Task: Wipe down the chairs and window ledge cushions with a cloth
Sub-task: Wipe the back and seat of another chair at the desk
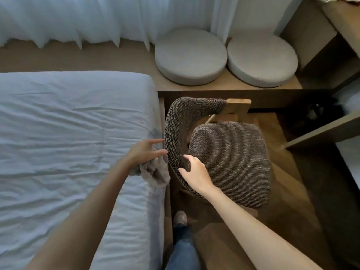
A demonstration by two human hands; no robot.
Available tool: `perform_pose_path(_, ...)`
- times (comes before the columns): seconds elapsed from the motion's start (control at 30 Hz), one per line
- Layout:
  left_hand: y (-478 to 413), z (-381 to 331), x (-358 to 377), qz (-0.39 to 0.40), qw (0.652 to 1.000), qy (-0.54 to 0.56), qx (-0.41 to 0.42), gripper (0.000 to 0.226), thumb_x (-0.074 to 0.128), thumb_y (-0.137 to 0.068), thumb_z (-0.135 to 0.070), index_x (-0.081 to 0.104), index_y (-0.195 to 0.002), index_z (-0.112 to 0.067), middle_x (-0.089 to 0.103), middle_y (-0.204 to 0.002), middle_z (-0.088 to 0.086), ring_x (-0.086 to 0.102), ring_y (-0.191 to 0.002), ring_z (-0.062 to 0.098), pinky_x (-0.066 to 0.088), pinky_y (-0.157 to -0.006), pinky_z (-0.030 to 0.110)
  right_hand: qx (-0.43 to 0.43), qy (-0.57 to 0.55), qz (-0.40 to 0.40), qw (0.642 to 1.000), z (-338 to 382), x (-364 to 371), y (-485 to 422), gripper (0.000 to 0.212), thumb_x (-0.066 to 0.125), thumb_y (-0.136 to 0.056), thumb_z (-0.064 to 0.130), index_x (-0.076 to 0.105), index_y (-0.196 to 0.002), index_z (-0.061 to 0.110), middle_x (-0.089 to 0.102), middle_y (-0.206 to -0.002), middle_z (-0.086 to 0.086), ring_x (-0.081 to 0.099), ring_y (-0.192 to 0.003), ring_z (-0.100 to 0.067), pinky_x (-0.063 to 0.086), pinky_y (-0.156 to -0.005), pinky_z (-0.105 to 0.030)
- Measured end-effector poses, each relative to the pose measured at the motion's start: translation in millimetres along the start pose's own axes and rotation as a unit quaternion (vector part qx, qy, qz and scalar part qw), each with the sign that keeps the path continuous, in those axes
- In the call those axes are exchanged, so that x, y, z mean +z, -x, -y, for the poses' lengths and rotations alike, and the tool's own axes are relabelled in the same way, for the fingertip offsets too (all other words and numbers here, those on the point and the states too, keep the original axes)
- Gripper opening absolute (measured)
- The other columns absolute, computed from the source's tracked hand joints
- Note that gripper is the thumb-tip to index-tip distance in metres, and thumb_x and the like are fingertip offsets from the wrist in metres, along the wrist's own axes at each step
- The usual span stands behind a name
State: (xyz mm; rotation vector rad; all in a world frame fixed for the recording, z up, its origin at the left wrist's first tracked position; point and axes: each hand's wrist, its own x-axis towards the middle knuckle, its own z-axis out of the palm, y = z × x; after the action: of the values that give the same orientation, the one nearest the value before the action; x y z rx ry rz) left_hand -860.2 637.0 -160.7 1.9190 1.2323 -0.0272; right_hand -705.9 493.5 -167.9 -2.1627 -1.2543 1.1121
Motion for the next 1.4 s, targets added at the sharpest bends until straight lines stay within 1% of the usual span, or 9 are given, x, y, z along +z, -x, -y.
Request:
perform_pose_path(0.17, -39.6, 7.6, 3.0, 0.038, 0.998, 0.033, 0.038, 0.047, 0.060, -0.091, -0.038, 0.050, -0.136, -0.028, 0.066, -0.101, -0.009, 0.060, -0.099, 0.008, 0.043, -0.086, 0.027, 0.007, -0.032, -0.023, 0.999, 1.6, 27.5, -32.3, 0.073, 0.066, -0.088, 0.030, 0.029, -0.150, 0.013, 0.037, -0.152, -0.003, 0.033, -0.139, -0.017, 0.025, -0.110, -0.022)
perform_pose_path(0.27, -47.9, 5.1, 11.7, 0.084, 0.986, 0.133, 0.045, 0.036, 0.056, -0.095, -0.019, 0.053, -0.130, -0.021, 0.068, -0.111, 0.002, 0.060, -0.096, 0.006, 0.045, -0.093, 0.025, -0.009, -0.019, -0.042, 0.999, -3.4, 30.3, -39.4, 0.080, 0.069, -0.084, 0.032, 0.028, -0.150, 0.015, 0.039, -0.151, -0.003, 0.036, -0.138, -0.017, 0.028, -0.108, -0.023)
perform_pose_path(0.43, -50.3, 4.4, 11.4, 0.097, 0.979, 0.175, 0.033, 0.034, 0.060, -0.092, -0.019, 0.057, -0.125, -0.020, 0.071, -0.101, -0.013, 0.065, -0.088, -0.005, 0.048, -0.081, 0.010, -0.047, 0.045, -0.068, 0.996, -6.3, 28.7, -39.6, 0.080, 0.068, -0.081, 0.035, 0.033, -0.148, 0.010, 0.046, -0.146, -0.005, 0.047, -0.130, -0.021, 0.037, -0.103, -0.031)
perform_pose_path(0.57, -48.1, -15.5, 21.7, 0.096, 0.972, 0.213, 0.036, 0.041, 0.060, -0.092, -0.019, 0.053, -0.132, -0.017, 0.069, -0.112, -0.003, 0.066, -0.099, 0.005, 0.048, -0.090, 0.018, -0.048, 0.072, -0.089, 0.992, -14.2, 17.0, -35.8, 0.079, 0.067, -0.082, 0.034, 0.031, -0.148, 0.009, 0.047, -0.145, -0.006, 0.051, -0.125, -0.024, 0.041, -0.099, -0.035)
perform_pose_path(0.73, -54.8, -52.7, 45.2, 0.105, 0.977, 0.177, 0.060, 0.035, 0.062, -0.091, -0.016, 0.056, -0.125, -0.013, 0.067, -0.104, -0.012, 0.061, -0.084, -0.016, 0.043, -0.076, 0.002, -0.004, 0.107, -0.090, 0.990, -38.0, -7.9, -27.4, 0.079, 0.066, -0.083, 0.034, 0.029, -0.148, 0.010, 0.047, -0.144, -0.006, 0.052, -0.123, -0.031, 0.043, -0.097, -0.040)
perform_pose_path(0.87, -52.1, -86.3, 91.4, 0.136, 0.976, 0.162, 0.054, 0.036, 0.066, -0.088, -0.022, 0.056, -0.122, -0.015, 0.066, -0.107, -0.009, 0.062, -0.093, -0.006, 0.045, -0.083, 0.008, 0.032, 0.139, -0.102, 0.984, -81.3, -39.2, 0.3, 0.078, 0.065, -0.081, 0.035, 0.030, -0.147, 0.011, 0.052, -0.139, -0.006, 0.057, -0.116, -0.032, 0.046, -0.092, -0.041)
perform_pose_path(1.0, -51.0, -134.1, 148.6, 0.160, 0.978, 0.126, 0.049, 0.036, 0.068, -0.086, -0.033, 0.055, -0.117, -0.019, 0.063, -0.098, -0.013, 0.060, -0.090, 0.002, 0.042, -0.074, 0.009, 0.107, 0.141, -0.150, 0.973, -125.2, -73.4, 31.8, 0.074, 0.067, -0.079, 0.032, 0.035, -0.144, 0.016, 0.057, -0.134, -0.005, 0.058, -0.114, -0.030, 0.046, -0.091, -0.039)
perform_pose_path(1.23, -66.8, -224.9, 226.5, 0.192, 0.976, 0.098, 0.029, 0.051, 0.066, -0.087, -0.037, 0.053, -0.127, -0.007, 0.062, -0.123, 0.008, 0.056, -0.117, 0.024, 0.043, -0.099, 0.031, 0.214, 0.124, -0.235, 0.940, -193.0, -146.2, 57.6, 0.054, 0.069, -0.077, 0.021, 0.053, -0.129, 0.020, 0.070, -0.104, -0.008, 0.064, -0.101, -0.031, 0.046, -0.083, -0.035)
perform_pose_path(1.4, -105.9, -268.9, 241.7, 0.244, 0.969, 0.031, 0.013, 0.082, 0.062, -0.086, -0.051, 0.034, -0.143, 0.001, 0.055, -0.133, 0.012, 0.049, -0.125, 0.026, 0.040, -0.104, 0.035, 0.219, 0.100, -0.205, 0.949, -219.7, -185.9, 50.1, 0.058, 0.068, -0.083, 0.024, 0.046, -0.137, 0.017, 0.059, -0.126, -0.004, 0.056, -0.116, -0.026, 0.045, -0.092, -0.034)
